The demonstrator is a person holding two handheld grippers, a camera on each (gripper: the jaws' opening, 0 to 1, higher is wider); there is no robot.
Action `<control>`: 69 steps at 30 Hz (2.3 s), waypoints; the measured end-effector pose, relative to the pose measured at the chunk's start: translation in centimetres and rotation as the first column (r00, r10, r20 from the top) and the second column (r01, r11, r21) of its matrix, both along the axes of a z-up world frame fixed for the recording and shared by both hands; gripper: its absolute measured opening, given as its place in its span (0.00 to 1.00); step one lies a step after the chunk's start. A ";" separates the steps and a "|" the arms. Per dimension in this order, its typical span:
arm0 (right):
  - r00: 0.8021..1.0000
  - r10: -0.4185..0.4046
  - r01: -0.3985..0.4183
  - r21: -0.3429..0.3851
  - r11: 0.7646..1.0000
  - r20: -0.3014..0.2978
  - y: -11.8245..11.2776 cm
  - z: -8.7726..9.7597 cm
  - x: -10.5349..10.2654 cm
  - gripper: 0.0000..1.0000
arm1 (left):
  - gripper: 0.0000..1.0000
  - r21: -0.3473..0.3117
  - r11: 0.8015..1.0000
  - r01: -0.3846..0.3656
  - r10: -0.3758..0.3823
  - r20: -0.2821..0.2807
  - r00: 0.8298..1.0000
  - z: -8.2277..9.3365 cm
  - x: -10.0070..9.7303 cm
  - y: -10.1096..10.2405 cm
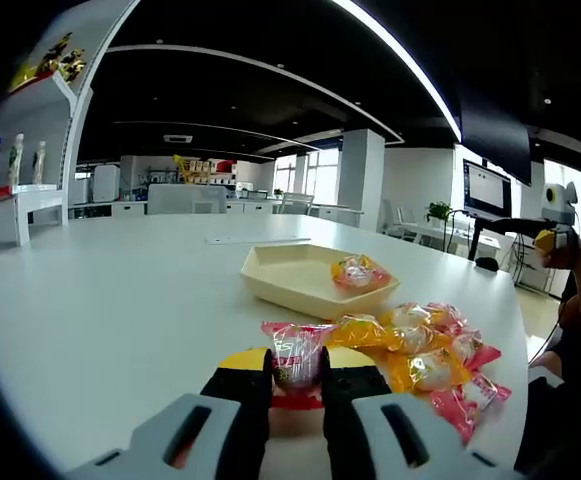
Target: Pick up the marshmallows scattered on the table and place them into the bowl on the table
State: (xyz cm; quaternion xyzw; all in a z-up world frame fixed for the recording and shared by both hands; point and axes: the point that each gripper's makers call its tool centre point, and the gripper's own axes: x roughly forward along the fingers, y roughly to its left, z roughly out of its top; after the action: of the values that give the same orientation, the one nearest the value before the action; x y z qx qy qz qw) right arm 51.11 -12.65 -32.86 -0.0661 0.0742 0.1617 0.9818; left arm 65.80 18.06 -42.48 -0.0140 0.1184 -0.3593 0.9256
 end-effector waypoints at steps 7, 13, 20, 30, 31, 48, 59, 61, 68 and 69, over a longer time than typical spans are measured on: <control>1.000 0.003 -0.003 -0.005 1.000 -0.004 0.0 -0.1 0.0 0.95 | 0.19 -0.009 1.000 0.001 -0.001 -0.002 1.000 0.4 0.0 0.0; 1.000 0.005 -0.005 0.010 1.000 0.001 0.0 0.0 0.0 0.95 | 0.18 0.008 1.000 -0.006 0.006 0.003 1.000 1.0 0.0 0.0; 1.000 0.010 -0.010 0.005 1.000 0.002 -0.1 0.1 0.1 0.95 | 0.18 0.021 1.000 0.002 -0.003 0.024 1.000 2.6 -0.2 -0.2; 1.000 0.021 -0.021 0.000 1.000 0.001 0.3 0.2 0.5 0.94 | 0.18 0.006 1.000 0.028 -0.029 0.039 0.999 4.3 -0.5 -0.8; 1.000 0.021 -0.021 -0.001 1.000 0.000 0.2 0.1 0.5 0.94 | 0.18 0.002 1.000 0.031 -0.031 0.038 0.999 4.4 -0.6 -0.8; 0.999 0.032 -0.032 0.009 0.999 -0.019 0.5 -0.5 1.0 0.97 | 0.18 -0.020 0.998 0.063 -0.062 0.041 0.997 5.3 -1.2 -1.4; 0.999 0.035 -0.034 0.017 0.999 -0.031 0.7 -0.7 1.1 0.97 | 0.18 -0.026 0.996 0.087 -0.086 0.037 0.996 5.6 -0.8 -2.1; 0.999 0.031 -0.030 0.020 0.999 -0.035 0.5 -0.9 1.1 0.97 | 0.18 -0.026 0.995 0.093 -0.092 0.033 0.995 5.8 -0.7 -2.5; 0.999 0.022 -0.021 0.024 1.000 -0.041 0.1 -1.1 1.2 0.97 | 0.18 -0.007 0.994 0.112 -0.112 0.033 0.993 6.2 -0.2 -3.8; 0.999 0.022 -0.021 0.022 1.000 -0.041 0.1 -1.1 1.2 0.97 | 0.18 -0.009 0.993 0.114 -0.114 0.036 0.993 6.4 0.0 -3.9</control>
State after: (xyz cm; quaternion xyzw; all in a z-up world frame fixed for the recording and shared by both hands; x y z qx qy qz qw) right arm 52.33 -12.58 -33.98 -0.0528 0.0920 0.1743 0.9790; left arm 65.78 14.14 -36.03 -0.0061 0.1005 -0.4123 0.9054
